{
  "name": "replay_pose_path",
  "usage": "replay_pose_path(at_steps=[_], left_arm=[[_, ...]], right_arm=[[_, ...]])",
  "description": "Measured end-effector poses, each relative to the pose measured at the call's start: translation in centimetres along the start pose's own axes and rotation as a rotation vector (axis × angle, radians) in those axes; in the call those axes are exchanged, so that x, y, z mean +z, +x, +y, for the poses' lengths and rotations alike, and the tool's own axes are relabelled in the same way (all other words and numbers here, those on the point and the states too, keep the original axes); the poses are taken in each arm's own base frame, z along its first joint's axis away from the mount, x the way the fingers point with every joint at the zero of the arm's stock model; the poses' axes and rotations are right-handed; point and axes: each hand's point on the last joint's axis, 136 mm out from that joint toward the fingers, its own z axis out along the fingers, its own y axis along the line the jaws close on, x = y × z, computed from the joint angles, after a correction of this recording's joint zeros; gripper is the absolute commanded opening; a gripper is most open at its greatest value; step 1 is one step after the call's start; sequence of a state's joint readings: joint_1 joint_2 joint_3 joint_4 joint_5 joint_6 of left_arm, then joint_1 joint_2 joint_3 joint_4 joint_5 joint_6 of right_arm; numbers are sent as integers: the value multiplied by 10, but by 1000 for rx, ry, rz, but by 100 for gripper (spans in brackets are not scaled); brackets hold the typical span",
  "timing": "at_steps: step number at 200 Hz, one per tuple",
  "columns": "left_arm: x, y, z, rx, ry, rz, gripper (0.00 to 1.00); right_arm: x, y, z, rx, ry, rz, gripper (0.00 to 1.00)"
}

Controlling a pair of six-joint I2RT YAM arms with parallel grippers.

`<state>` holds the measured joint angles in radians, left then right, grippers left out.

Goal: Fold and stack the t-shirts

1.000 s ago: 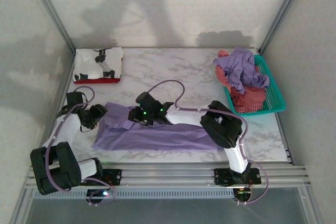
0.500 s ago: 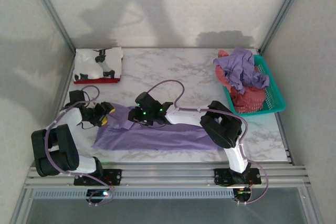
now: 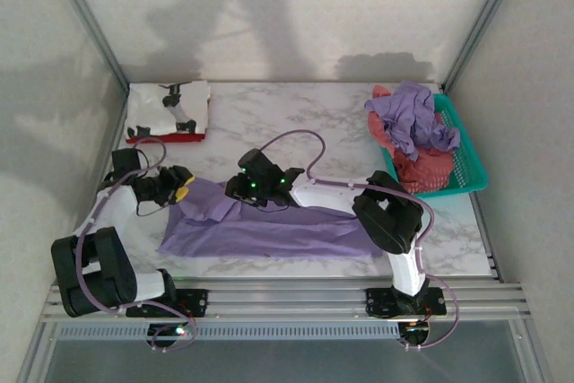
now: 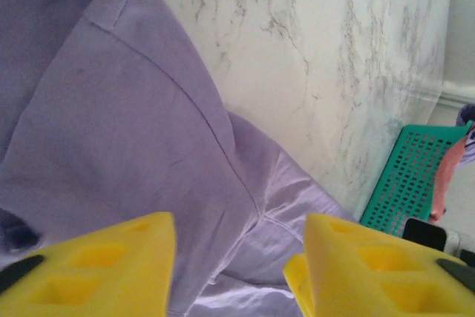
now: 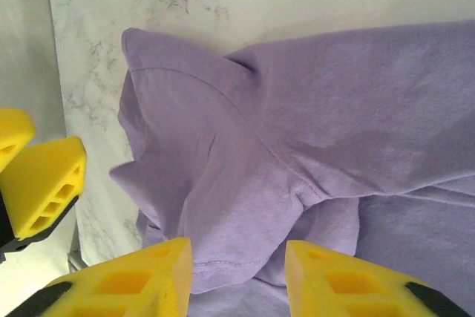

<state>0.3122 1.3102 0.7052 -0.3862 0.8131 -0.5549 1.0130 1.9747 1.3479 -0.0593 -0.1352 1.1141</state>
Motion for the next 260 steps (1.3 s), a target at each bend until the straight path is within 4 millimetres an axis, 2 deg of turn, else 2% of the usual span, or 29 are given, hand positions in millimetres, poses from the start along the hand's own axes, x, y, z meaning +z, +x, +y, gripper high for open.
replay_pose_path(at_steps=[15,28,49,93,150,186,238,260], left_arm=[[0,-1,4,-2,-22,-10,36],[0,-2,9,-2,-47,-20,41],[-2,-5,17,5,-99,-37,44],[-2,-12,30,11,-161,-57,43],[-1,-13,37,21,-192,-56,44],[-1,-13,37,25,-193,-57,44],[-1,-13,37,30,-193,-57,44],[-1,-13,37,32,-194,-56,44]], right_arm=[[1,5,1,3,0,7,37],[3,9,2,-2,1,15,36],[10,13,2,-3,10,27,31],[27,20,-8,10,39,62,28],[37,25,-12,17,68,100,36],[39,34,-12,17,78,115,35],[53,40,-9,29,67,150,31],[54,42,-10,42,70,158,35]])
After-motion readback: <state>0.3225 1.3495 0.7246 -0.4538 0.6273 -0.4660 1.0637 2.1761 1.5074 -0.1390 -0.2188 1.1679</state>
